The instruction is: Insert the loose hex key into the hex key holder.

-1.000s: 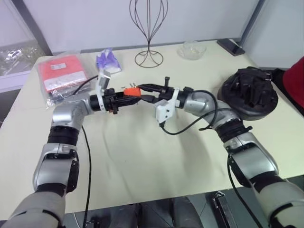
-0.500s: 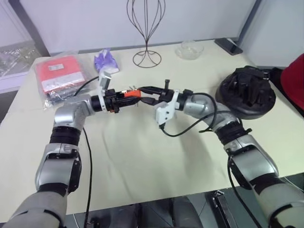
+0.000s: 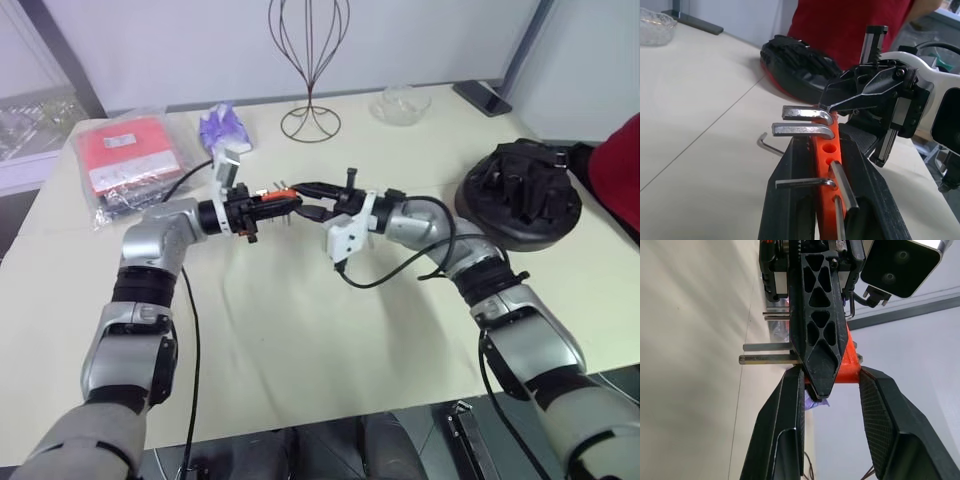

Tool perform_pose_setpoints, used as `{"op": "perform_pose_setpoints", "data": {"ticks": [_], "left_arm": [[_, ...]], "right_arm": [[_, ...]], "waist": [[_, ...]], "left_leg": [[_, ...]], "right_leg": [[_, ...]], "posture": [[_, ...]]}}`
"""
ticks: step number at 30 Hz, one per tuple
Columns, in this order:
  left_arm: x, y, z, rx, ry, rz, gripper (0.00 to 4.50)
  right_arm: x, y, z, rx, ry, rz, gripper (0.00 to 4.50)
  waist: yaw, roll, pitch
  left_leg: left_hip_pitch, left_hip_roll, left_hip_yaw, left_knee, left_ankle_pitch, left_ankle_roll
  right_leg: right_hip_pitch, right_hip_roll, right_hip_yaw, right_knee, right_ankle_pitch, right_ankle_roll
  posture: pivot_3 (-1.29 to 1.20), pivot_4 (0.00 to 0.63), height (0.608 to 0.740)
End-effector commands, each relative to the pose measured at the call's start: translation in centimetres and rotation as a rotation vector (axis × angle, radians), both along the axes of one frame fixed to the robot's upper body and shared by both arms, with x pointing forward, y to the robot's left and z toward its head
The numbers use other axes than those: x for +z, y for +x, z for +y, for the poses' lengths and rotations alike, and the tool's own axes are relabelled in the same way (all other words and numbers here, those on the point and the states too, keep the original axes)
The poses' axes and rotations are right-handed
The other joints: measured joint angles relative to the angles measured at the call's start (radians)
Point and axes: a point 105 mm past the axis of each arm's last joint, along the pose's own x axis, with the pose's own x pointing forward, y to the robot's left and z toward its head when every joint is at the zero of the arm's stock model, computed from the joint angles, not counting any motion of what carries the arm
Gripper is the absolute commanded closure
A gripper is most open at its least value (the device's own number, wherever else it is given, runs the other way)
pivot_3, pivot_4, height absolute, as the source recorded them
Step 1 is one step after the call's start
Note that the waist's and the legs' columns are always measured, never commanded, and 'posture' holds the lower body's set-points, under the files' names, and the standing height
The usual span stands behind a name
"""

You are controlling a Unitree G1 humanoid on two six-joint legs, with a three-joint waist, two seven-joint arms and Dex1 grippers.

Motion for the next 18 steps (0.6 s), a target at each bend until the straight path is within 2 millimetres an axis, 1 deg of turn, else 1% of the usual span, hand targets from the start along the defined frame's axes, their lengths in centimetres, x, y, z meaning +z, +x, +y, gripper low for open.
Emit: {"op": "perform_pose_setpoints", "data": {"ticks": [1, 5, 6, 8, 11, 13, 15, 16, 18], "left_arm": [[1.9, -0.1, 0.1, 0.002, -0.040, -0.054, 4.47], [1.8, 0.0, 0.1, 0.013, -0.030, -0.061, 4.47], [1.8, 0.1, 0.2, 0.019, -0.028, -0.062, 4.50], [1.7, 0.1, 0.3, 0.025, -0.025, -0.063, 4.50], [1.5, -0.1, 0.6, 0.042, -0.007, -0.086, 4.50], [1.6, -0.1, 0.7, 0.070, 0.006, -0.126, 4.50], [2.3, -0.5, 0.5, 0.100, 0.040, -0.229, 4.50], [2.8, -0.9, 0.3, 0.112, 0.040, -0.270, 4.50], [3.3, -1.5, 0.0, 0.124, 0.036, -0.311, 4.50]], "right_arm": [[0.5, -0.9, 0.7, 0.046, 0.003, -0.028, 3.53], [0.1, -0.7, 0.4, 0.033, -0.009, -0.009, 3.53], [0.0, -0.5, 0.2, 0.028, -0.015, 0.001, 2.51], [-0.2, -0.3, -0.1, 0.012, -0.029, 0.007, 1.65], [-0.7, 0.5, -1.5, -0.054, -0.063, 0.015, 0.05], [-1.1, 0.9, -2.4, -0.098, -0.083, 0.003, 0.02], [-1.8, 1.6, -4.2, -0.191, -0.070, 0.027, 0.02], [-2.0, 2.0, -5.2, -0.250, -0.022, 0.082, 0.02], [-1.7, 2.6, -6.6, -0.351, 0.128, 0.200, 0.02]], "waist": [[0.000, 0.000, 0.000], [0.000, 0.000, 0.000], [0.000, 0.000, 0.000], [0.000, 0.000, 0.000], [0.001, 0.000, 0.000], [0.002, 0.000, 0.000], [0.004, 0.000, 0.000], [0.005, 0.000, 0.000], [0.006, 0.000, 0.000]], "left_leg": [[0.000, 0.000, 0.000, 0.000, 0.000, 0.000], [0.000, 0.000, 0.000, 0.000, 0.000, 0.000], [0.000, 0.000, 0.000, 0.000, 0.000, 0.000], [0.000, 0.000, 0.000, 0.000, 0.000, 0.000], [-0.001, 0.000, 0.000, 0.000, 0.000, 0.000], [-0.001, -0.001, 0.000, 0.001, 0.000, 0.000], [-0.001, -0.001, 0.000, 0.001, 0.000, 0.000], [-0.001, -0.001, -0.001, 0.001, 0.000, 0.000], [-0.003, -0.001, -0.001, 0.001, 0.000, 0.000]], "right_leg": [[0.000, 0.000, 0.000, 0.000, 0.000, 0.000], [0.000, 0.000, 0.000, 0.000, 0.000, 0.000], [0.000, 0.000, 0.000, 0.000, 0.000, 0.000], [0.000, 0.000, 0.000, 0.000, 0.000, 0.000], [0.000, 0.000, 0.000, 0.000, 0.000, 0.000], [-0.001, 0.000, 0.000, 0.000, 0.000, 0.000], [-0.001, -0.001, 0.000, 0.001, 0.000, 0.000], [-0.001, -0.001, 0.000, 0.001, 0.000, 0.000], [-0.001, -0.001, 0.000, 0.000, 0.000, 0.000]], "posture": [[0.00, 0.150, 0.740], [0.00, 0.150, 0.740], [0.00, 0.150, 0.740], [0.00, 0.150, 0.740], [0.00, 0.150, 0.740], [0.00, 0.150, 0.740], [0.00, 0.150, 0.740], [0.00, 0.150, 0.740], [0.00, 0.150, 0.740]]}}
